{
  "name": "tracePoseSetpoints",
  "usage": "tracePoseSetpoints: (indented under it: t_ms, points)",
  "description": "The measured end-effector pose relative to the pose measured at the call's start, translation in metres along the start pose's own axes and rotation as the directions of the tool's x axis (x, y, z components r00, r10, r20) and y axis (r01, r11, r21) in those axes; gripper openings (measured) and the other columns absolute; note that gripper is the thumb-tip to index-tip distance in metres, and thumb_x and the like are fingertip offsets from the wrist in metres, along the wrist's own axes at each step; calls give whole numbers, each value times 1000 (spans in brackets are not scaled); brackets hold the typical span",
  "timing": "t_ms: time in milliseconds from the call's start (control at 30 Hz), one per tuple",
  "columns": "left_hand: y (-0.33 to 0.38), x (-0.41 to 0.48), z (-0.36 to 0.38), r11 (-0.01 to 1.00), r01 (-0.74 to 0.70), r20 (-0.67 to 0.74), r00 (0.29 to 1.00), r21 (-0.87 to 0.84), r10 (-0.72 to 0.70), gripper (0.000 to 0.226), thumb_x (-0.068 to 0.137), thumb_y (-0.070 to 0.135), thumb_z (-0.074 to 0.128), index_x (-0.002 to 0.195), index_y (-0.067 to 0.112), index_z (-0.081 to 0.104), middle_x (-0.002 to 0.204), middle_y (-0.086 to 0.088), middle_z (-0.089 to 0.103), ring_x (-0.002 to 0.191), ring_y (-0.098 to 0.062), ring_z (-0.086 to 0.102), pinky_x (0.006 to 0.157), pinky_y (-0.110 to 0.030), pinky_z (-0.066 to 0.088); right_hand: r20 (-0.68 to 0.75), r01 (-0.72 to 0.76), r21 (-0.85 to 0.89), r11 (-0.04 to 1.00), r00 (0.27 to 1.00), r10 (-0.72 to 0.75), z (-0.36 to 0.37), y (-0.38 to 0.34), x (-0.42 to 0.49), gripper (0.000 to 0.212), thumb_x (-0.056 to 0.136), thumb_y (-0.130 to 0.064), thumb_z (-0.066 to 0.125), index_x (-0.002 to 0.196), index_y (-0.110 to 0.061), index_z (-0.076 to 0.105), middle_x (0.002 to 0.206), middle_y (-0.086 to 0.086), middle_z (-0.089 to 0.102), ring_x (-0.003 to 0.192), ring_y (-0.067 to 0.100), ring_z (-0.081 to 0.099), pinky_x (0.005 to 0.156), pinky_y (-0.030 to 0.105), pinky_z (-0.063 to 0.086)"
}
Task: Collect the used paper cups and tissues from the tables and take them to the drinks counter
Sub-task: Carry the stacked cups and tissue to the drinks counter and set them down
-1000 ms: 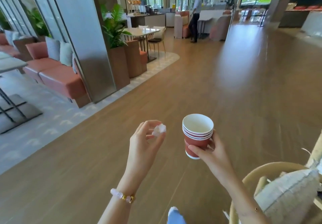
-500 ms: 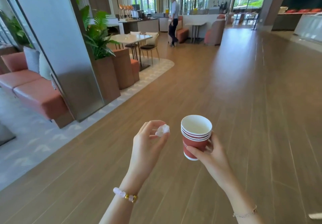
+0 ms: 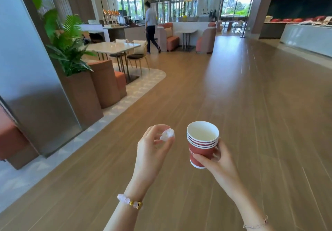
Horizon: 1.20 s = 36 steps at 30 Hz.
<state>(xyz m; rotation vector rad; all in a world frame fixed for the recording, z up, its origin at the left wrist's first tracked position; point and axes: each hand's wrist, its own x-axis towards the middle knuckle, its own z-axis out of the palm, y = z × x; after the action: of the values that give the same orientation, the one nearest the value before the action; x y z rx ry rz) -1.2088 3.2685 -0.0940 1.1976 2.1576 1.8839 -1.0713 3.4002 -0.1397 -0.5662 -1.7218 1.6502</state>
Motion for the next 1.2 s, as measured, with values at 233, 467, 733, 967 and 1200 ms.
tracePoseSetpoints:
  t_ms: [233, 467, 733, 967, 1200]
  points:
    - [-52, 158, 39, 1000, -11, 57, 998, -26, 12, 11, 84, 22, 67, 90, 31, 63, 95, 15, 65, 84, -2, 62, 73, -12, 48, -61, 8, -9, 1000, 998, -8, 3, 9, 160, 70, 55, -36, 82, 119, -33, 54, 110, -11, 68, 103, 7, 65, 79, 17, 52]
    - [-112, 280, 80, 1000, 19, 41, 999, -17, -18, 13, 83, 20, 68, 91, 29, 64, 95, 14, 65, 83, 1, 62, 73, -12, 47, -47, -12, 8, 1000, 999, 12, 2, 43, 306, 68, 59, -25, 81, 121, -29, 52, 110, -12, 67, 104, 6, 64, 78, 15, 50]
    - [-195, 446, 142, 998, 50, 0, 999, 41, -50, 16, 82, 19, 69, 89, 32, 63, 95, 14, 65, 80, 0, 61, 70, -10, 46, 1, -18, 54, 998, 1000, 18, -3, 92, 508, 66, 61, -17, 80, 120, -27, 53, 109, -9, 68, 99, 5, 65, 73, 13, 50]
    - [-239, 591, 204, 997, 75, -12, 997, 29, -75, 15, 82, 20, 70, 90, 31, 64, 94, 14, 66, 80, -1, 61, 74, -17, 50, 26, -10, 17, 1000, 1000, 9, -28, 106, 669, 64, 66, -7, 83, 120, -24, 53, 112, -2, 66, 100, 7, 65, 75, 15, 50]
    - [-293, 704, 264, 998, 67, 27, 997, 12, -68, 15, 83, 20, 70, 92, 30, 64, 94, 15, 65, 81, 0, 61, 74, -17, 50, -21, -38, 6, 999, 999, 38, -58, 140, 797, 69, 70, -6, 82, 128, -23, 49, 118, -2, 64, 104, 7, 63, 78, 15, 50]
